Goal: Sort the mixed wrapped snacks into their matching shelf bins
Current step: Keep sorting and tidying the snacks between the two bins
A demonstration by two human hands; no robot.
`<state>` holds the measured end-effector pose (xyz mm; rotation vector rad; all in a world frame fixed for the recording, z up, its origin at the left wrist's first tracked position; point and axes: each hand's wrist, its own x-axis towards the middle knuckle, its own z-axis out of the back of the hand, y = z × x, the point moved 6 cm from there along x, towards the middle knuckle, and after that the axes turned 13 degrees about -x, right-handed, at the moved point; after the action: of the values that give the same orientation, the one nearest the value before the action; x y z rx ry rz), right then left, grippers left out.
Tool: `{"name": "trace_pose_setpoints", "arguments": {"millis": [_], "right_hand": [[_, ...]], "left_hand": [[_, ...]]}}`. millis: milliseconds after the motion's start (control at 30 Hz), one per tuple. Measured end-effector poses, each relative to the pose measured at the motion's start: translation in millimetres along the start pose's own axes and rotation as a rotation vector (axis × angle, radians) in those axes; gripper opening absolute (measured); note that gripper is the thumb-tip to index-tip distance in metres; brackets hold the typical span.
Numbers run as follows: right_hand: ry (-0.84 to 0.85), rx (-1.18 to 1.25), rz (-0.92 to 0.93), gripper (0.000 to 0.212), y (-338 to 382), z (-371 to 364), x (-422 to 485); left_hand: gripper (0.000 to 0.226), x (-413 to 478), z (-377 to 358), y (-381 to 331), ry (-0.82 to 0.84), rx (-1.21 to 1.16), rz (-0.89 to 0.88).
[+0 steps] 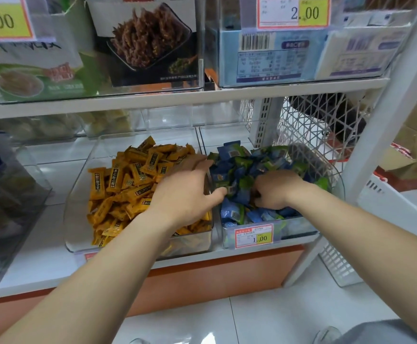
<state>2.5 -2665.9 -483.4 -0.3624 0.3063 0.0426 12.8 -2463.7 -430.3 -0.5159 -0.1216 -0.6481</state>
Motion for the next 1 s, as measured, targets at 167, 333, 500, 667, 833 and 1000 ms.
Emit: {"name": "trace_pose_setpoints", "arguments": {"millis": [167, 333, 500, 667, 833, 1000], "right_hand": [[0.124, 0.132, 0.058, 0.048, 11.3, -20.4, 7.7], [0.224, 0.276, 0.097, 0.087, 19.6, -25.0, 13.9], [0.150, 0.327, 0.065, 0.072, 23.2, -26.1, 18.6], [0.159, 0.366, 0.030, 0.041, 23.3, -29.3, 22.3], [0.052, 0.365, 0.001, 0.039, 22.2, -24.4, 21.5], [-0.129, 0.666, -0.029, 0.030, 8.1, -6.4, 7.5]], "left_hand": [[0.076, 1.3, -1.6, 1.4, -0.008, -0.010, -0.012], [0.072, 1.6, -1.8, -1.1, -0.024, -0.021, -0.025], [0.071, 0.7, -0.6, -1.8, -0.023, -0.032, -0.016], [0.072, 0.5, -0.6, -1.3, -0.012, -0.040, -0.009], [0.072, -0.4, 0.7, -3.0, -0.009, -0.045, -0.003], [0.073, 0.4, 2.1, -1.6, 0.003, -0.079, 0.007]]}}
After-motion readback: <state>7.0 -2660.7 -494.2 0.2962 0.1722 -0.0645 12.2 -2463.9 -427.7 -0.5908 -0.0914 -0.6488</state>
